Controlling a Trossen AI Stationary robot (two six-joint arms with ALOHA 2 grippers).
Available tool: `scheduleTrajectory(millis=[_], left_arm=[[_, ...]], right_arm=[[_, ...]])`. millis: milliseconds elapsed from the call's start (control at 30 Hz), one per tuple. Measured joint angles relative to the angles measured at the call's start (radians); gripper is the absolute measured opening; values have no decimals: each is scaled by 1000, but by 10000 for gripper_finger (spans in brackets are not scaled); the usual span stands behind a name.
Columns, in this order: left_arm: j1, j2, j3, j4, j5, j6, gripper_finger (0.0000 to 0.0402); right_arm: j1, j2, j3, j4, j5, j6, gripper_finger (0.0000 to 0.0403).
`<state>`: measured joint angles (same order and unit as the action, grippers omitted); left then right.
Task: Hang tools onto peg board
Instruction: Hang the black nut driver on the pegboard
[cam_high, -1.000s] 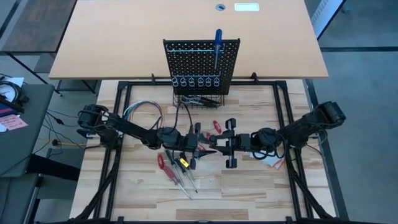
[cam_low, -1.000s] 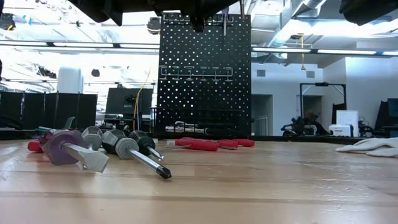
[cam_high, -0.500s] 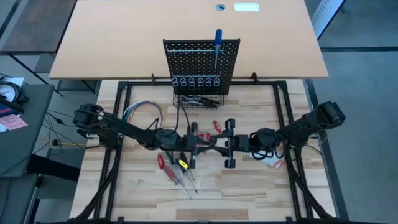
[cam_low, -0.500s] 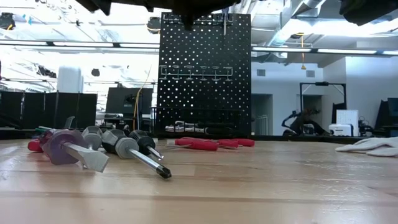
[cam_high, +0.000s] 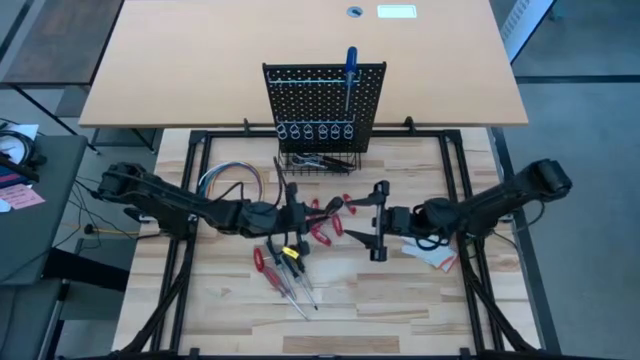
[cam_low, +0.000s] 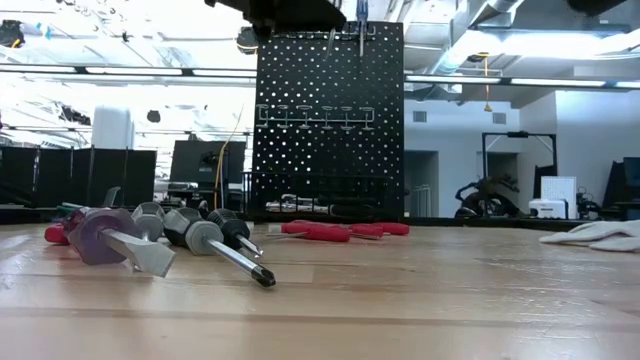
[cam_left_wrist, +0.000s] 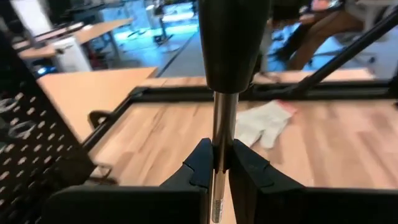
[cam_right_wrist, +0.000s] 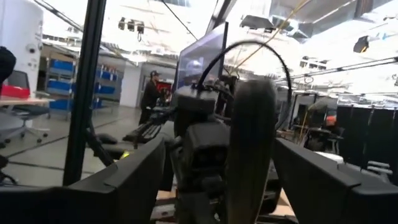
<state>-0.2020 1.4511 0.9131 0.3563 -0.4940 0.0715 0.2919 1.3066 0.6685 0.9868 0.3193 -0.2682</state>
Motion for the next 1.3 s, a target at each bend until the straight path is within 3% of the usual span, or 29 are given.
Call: scheduleTrajectory(millis=[133,367,467,600,867,1067,1300], left_arm=[[6,-25,-2,-50,-73,-6,18],[53,-157,-1,-67,-85,10,18],[116,-233,23,-151,-84,4,18],[245,-305,145,-341,-88,-24,18],[521,-267,402,-587,-21,-70,18],[652,-228,418,-601,109,-133,18],[696,-140,417,-557,123,-164,18]], right_arm=[[31,-101,0,-154,28,23,305],[100,-184,0,-350,156,53,306],[122,-177,0,-412,158,115,306],[144,-141,-1,-482,158,196,306],[146,-26,-1,-460,158,217,306],[147,26,-1,-410,157,218,306],[149,23,-1,-408,157,218,306]])
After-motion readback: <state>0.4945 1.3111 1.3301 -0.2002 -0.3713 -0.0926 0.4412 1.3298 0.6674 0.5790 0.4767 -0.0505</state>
